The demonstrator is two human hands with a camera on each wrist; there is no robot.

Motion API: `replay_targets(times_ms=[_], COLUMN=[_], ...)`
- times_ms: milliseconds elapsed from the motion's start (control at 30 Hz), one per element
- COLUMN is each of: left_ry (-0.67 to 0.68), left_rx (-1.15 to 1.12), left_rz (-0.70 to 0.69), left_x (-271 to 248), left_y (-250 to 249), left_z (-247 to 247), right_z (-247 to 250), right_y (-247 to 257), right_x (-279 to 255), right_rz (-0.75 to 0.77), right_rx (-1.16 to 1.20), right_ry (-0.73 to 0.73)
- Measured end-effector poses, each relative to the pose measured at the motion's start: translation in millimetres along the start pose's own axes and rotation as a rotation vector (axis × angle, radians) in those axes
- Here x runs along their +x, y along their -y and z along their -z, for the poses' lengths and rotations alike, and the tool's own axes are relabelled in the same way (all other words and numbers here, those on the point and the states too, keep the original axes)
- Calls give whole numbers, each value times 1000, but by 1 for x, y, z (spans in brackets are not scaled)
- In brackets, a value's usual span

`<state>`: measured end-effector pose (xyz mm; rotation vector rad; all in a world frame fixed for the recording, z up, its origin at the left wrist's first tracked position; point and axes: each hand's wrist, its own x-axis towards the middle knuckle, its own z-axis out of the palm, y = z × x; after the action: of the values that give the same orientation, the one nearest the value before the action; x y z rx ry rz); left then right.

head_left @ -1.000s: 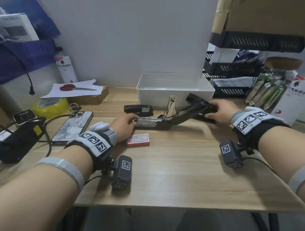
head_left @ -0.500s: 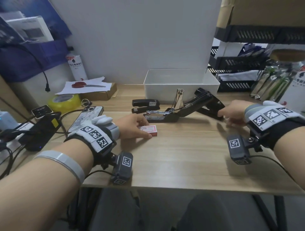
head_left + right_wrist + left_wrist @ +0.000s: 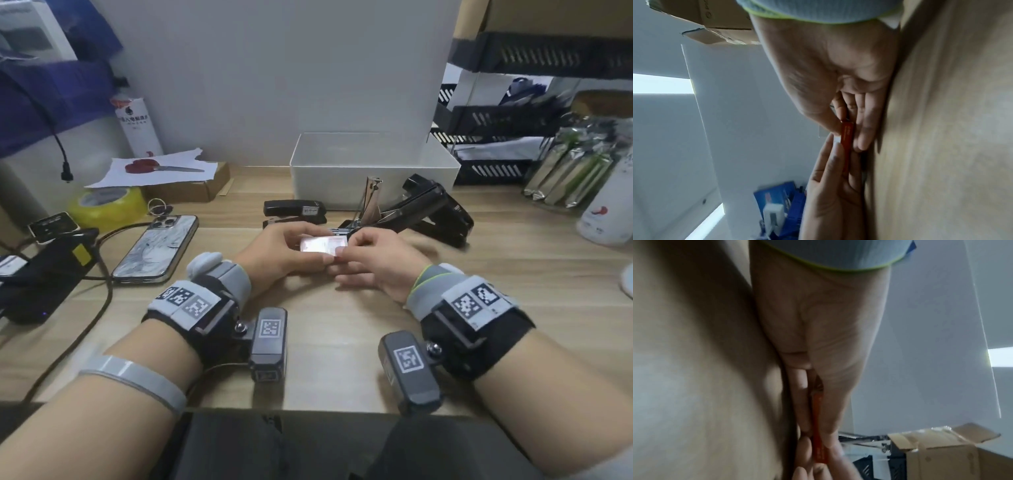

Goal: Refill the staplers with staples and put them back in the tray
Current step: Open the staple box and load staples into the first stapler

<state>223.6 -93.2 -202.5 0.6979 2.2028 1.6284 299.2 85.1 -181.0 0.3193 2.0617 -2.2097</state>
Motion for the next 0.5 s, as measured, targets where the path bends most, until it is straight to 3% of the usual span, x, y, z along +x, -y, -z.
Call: replay_targets(times_ms=[133,500], left_ry=[76,112], left_rx=[-311,-425], left_rz=[62,146], left_x=[0,4], left_y=[7,9], left_z=[8,14], right_z=[3,23], right_y=[-5,-5], right_x=[5,8], right_rz=[28,-14], right_rx=[119,119], right_ry=[-51,-97])
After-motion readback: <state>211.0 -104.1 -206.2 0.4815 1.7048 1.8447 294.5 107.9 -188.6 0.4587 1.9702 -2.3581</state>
